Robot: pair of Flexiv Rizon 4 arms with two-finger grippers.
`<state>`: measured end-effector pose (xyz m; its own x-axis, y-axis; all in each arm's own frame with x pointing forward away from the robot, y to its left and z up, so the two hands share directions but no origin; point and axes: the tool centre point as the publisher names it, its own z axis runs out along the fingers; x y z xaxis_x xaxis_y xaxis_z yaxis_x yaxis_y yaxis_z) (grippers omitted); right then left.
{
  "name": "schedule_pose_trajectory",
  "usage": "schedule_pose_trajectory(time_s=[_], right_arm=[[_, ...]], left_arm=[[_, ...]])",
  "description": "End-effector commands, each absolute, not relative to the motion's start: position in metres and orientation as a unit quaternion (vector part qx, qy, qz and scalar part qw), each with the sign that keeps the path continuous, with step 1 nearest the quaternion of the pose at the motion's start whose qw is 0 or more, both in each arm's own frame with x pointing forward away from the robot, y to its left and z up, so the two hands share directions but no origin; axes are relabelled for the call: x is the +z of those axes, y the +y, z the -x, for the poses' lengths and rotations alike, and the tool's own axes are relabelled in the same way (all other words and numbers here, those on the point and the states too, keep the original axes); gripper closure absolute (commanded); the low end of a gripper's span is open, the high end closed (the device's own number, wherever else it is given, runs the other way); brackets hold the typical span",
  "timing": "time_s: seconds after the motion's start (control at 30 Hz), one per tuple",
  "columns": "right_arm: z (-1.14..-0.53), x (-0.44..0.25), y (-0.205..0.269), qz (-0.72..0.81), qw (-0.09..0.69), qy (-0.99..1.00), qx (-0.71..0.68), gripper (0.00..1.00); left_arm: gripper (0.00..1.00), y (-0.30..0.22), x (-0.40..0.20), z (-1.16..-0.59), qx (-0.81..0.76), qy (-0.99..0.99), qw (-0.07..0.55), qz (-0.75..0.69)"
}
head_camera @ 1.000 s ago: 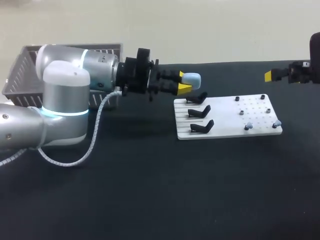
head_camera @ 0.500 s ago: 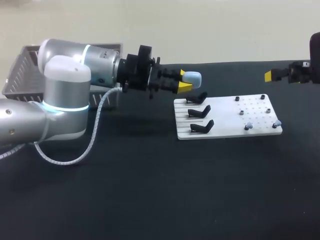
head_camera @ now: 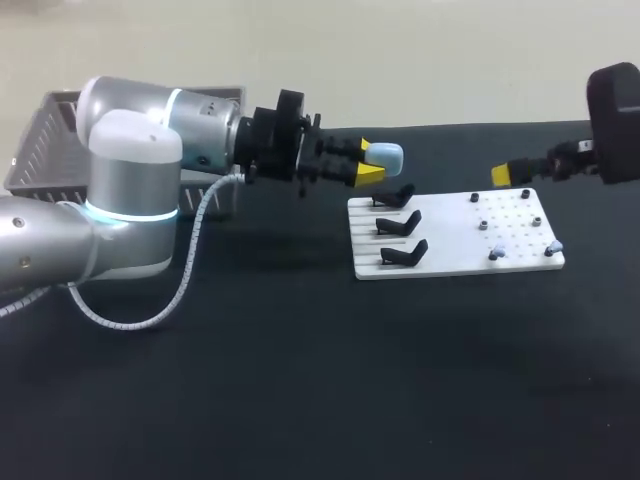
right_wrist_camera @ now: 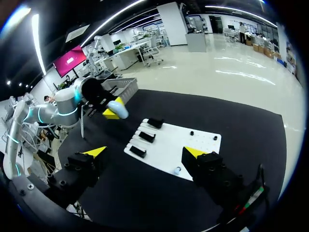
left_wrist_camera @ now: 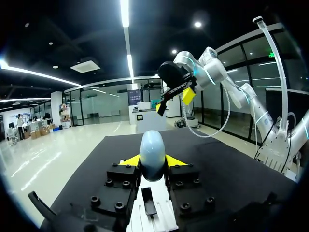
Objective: Pick up each earbud case from the left stands, insert the matching earbuds, close the lid, and place the case in the box.
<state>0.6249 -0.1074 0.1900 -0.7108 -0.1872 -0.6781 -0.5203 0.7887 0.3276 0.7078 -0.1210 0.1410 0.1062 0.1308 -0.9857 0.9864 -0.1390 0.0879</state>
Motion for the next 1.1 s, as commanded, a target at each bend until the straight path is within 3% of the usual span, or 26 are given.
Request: schedule_pose_trajectory(time_s=[0.03,0.6,1.1], right_arm=[[-0.609,0.206,-0.08,0.18,0.331,0.912,0.161,0.0],[-0.63,0.201,-0.019,0.227,0.301,0.916,0.137,0.0],[-0.661,0.18,-0.008,0.228,0.269,0.922,0.159,0.0]], left_arm=[[1.0,-0.121,0.14,-0.709,-0.472,0.473,0.454,-0.589],[1.0,-0.121,0.14,-0.709,-0.472,0.473,0.454,-0.589],[1.0,-0.121,0.14,-0.709,-0.472,0.473,0.454,-0.589]])
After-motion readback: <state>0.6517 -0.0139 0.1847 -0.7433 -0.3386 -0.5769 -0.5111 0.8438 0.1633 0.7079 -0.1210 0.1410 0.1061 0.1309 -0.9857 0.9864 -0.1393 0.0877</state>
